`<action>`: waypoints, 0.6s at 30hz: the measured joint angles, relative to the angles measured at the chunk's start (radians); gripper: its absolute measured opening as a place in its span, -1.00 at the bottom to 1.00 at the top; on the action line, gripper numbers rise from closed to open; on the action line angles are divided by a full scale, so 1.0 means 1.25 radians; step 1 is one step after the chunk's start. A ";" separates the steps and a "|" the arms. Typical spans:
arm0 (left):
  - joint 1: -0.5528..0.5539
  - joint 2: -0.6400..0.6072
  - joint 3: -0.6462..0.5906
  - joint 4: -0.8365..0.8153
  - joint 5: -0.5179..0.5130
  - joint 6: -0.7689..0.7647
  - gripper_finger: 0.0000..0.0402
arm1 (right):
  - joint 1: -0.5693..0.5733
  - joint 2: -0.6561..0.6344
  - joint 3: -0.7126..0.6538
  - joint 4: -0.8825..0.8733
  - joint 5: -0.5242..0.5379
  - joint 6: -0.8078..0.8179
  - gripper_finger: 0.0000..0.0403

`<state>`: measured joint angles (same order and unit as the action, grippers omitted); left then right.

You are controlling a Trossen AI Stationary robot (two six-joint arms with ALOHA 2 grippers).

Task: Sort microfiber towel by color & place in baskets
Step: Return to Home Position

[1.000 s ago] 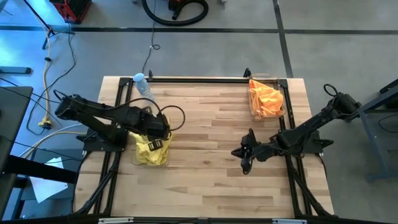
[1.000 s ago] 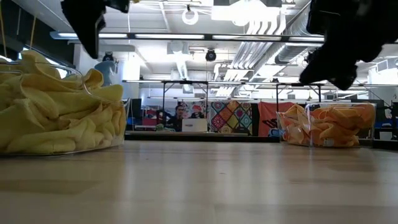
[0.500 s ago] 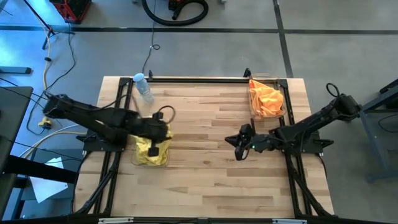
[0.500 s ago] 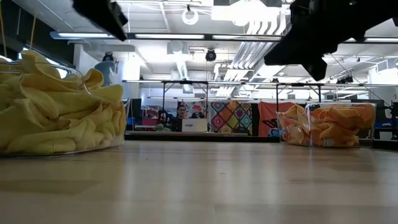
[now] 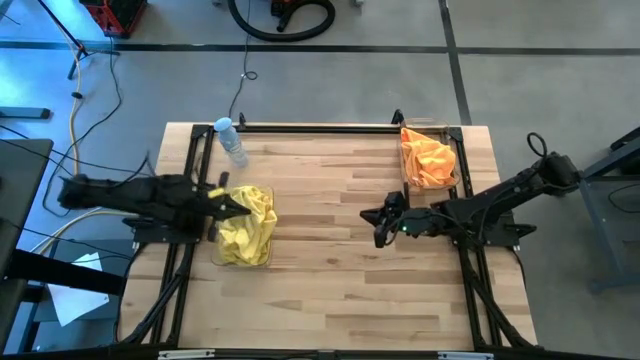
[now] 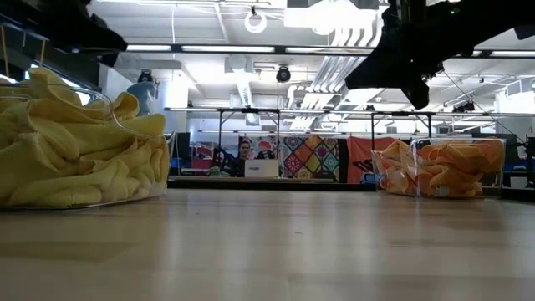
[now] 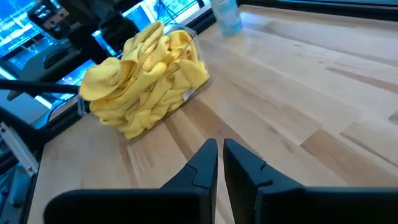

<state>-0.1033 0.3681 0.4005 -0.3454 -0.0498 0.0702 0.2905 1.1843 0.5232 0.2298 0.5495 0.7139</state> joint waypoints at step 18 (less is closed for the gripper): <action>0.031 -0.290 -0.218 0.217 0.132 -0.008 -1.00 | -0.077 0.000 0.000 -0.007 -0.007 0.002 -0.89</action>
<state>-0.0647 0.0051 0.1281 -0.0745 0.1150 0.0606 0.1940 1.1839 0.5232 0.2212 0.5412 0.7159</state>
